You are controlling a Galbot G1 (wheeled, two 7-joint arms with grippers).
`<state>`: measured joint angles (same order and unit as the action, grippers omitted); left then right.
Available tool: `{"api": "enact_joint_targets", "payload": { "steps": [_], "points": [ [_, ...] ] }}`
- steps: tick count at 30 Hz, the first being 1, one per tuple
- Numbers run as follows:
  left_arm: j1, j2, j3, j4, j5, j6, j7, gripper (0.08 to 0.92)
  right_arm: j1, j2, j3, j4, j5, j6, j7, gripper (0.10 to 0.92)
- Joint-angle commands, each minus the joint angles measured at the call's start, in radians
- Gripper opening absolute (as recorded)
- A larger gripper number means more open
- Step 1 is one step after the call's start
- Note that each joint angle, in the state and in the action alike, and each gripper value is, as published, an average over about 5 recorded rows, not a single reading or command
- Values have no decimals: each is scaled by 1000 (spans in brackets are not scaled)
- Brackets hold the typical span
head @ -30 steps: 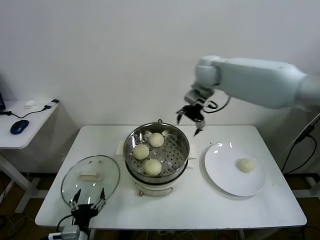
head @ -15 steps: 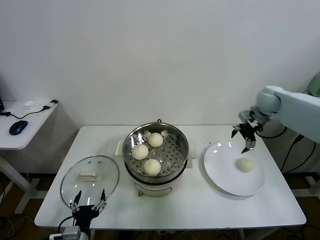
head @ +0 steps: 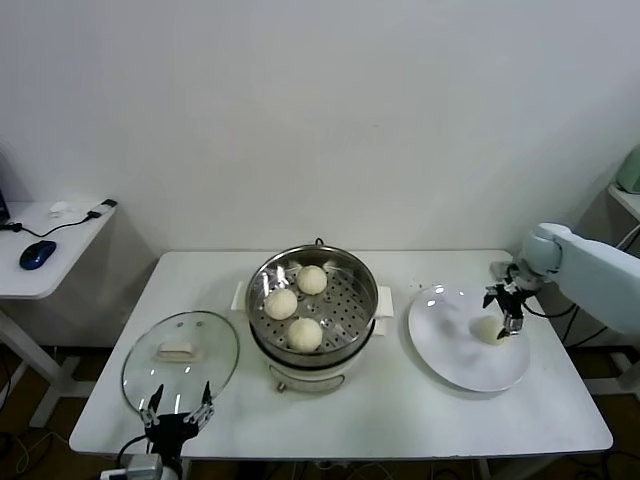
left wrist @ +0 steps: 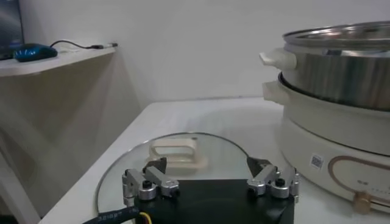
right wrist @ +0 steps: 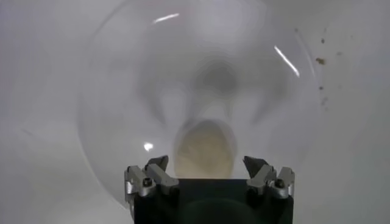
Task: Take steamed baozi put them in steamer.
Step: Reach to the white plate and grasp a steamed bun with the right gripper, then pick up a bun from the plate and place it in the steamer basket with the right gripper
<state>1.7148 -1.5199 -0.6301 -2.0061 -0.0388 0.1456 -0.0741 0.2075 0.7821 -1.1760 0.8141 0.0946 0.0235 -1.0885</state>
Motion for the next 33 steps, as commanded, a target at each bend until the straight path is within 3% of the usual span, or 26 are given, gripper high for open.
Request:
{"api": "enact_joint_targets", "payload": {
  "steps": [1, 6, 19, 27, 33],
  "points": [
    [3, 1, 1, 3, 1, 0, 0, 823, -99, 36, 95, -92, -72, -7, 16, 823],
    [1, 2, 2, 7, -1, -1, -1, 823, -93, 38, 97, -91, -80, -10, 19, 819],
    [6, 4, 2, 0, -2, -1, -2, 823, -7, -1, 46, 7, -33, -39, 12, 715],
    [-3, 7, 7, -22, -13, 13, -1, 823, 465, -36, -379, 272, 299, -143, 6, 712],
    [-14, 13, 16, -34, -21, 26, 0, 823, 864, 65, -671, 537, 596, -240, 17, 712]
  ]
}}
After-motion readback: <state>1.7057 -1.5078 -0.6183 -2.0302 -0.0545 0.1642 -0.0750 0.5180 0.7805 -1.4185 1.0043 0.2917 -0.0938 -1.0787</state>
